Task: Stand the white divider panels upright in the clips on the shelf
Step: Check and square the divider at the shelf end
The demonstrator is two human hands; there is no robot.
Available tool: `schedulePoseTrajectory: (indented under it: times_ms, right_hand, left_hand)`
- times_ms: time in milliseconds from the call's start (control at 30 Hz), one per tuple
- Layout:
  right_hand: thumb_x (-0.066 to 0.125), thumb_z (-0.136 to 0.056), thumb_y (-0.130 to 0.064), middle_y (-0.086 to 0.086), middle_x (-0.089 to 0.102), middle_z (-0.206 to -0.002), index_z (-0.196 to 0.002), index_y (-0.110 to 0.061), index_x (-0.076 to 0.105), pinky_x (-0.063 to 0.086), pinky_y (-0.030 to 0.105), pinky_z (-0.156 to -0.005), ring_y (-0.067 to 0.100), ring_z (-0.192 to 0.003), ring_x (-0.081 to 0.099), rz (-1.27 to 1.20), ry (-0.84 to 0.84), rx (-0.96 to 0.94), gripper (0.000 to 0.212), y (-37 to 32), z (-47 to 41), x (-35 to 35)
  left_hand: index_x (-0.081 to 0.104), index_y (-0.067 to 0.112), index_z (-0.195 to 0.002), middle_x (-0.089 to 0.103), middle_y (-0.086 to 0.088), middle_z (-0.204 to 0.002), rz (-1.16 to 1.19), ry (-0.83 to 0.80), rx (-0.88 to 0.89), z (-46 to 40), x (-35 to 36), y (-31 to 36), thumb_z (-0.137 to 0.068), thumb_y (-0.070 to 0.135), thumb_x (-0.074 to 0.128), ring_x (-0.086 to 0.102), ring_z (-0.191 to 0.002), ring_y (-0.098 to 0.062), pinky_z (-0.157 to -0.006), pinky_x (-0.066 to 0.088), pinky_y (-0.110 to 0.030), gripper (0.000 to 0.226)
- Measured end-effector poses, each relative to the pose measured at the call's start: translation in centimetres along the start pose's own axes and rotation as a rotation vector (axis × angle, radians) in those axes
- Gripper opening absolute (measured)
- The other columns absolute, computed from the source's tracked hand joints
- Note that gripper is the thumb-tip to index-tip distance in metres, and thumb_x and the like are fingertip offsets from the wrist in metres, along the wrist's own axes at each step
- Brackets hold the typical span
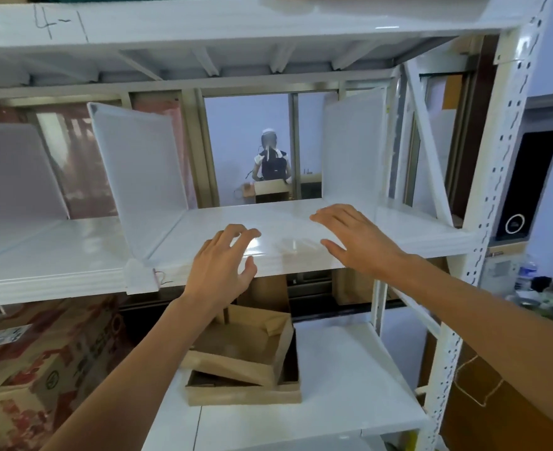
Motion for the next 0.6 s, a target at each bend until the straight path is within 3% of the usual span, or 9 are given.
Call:
schedulePoseTrajectory:
  times_ms: [200, 367, 467, 533, 600]
  right_hand:
    - [0.057, -0.093, -0.016, 0.008, 0.055, -0.129, -0.131, -0.010, 0.053, 0.037, 0.034, -0.104, 0.024, -0.120, 0.042, 0.015, 0.195, -0.184, 0.039, 6.1, 1.3, -4.8]
    - [0.059, -0.091, -0.010, 0.012, 0.058, -0.122, -0.127, -0.007, 0.056, 0.043, 0.035, -0.099, 0.025, -0.113, 0.048, 0.002, 0.220, -0.254, 0.036, 11.4, 3.3, -5.9]
    - [0.058, -0.092, -0.018, 0.011, 0.056, -0.124, -0.131, -0.010, 0.052, 0.047, 0.037, -0.097, 0.024, -0.114, 0.050, -0.052, 0.156, -0.205, 0.040, 14.6, 4.5, -4.7]
    - [0.055, -0.094, -0.031, 0.008, 0.052, -0.131, -0.138, -0.015, 0.045, 0.045, 0.040, -0.101, 0.022, -0.121, 0.047, -0.101, 0.029, -0.148, 0.049, 16.1, 5.0, -2.7]
    - [0.052, -0.092, -0.047, 0.005, 0.045, -0.141, -0.145, -0.021, 0.035, 0.038, 0.043, -0.107, 0.020, -0.131, 0.038, -0.140, -0.138, -0.094, 0.062, 16.9, 5.6, 0.2]
  left_hand:
    - [0.050, 0.030, -0.132, 0.056, 0.002, -0.131, 0.095, -0.028, 0.012, -5.1, 5.2, 7.8, -0.088, 0.031, 0.059, 0.058, -0.112, -0.018, -0.095, 0.047, -0.035, 0.044]
    - [0.048, 0.033, -0.136, 0.059, 0.005, -0.132, 0.143, -0.155, 0.076, -7.8, 10.7, 15.2, -0.089, 0.037, 0.058, 0.057, -0.114, -0.017, -0.096, 0.045, -0.031, 0.048]
    - [0.048, 0.030, -0.137, 0.061, 0.002, -0.129, 0.122, -0.195, 0.107, -8.4, 13.5, 17.8, -0.086, 0.042, 0.061, 0.059, -0.109, -0.019, -0.090, 0.049, -0.032, 0.054]
    - [0.048, 0.026, -0.137, 0.062, -0.004, -0.125, 0.042, -0.208, 0.126, -8.6, 15.2, 18.8, -0.080, 0.047, 0.065, 0.061, -0.106, -0.025, -0.086, 0.051, -0.037, 0.063]
    - [0.044, 0.023, -0.139, 0.059, -0.010, -0.129, -0.083, -0.216, 0.107, -8.8, 16.8, 19.2, -0.074, 0.051, 0.069, 0.059, -0.111, -0.030, -0.093, 0.048, -0.041, 0.076]
Point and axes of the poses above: each hand's wrist, its own z-axis away from the middle knuckle, its own x-axis out of the palm, y = z × x, the point moved 8 cm from there along -z, towards the middle knuckle
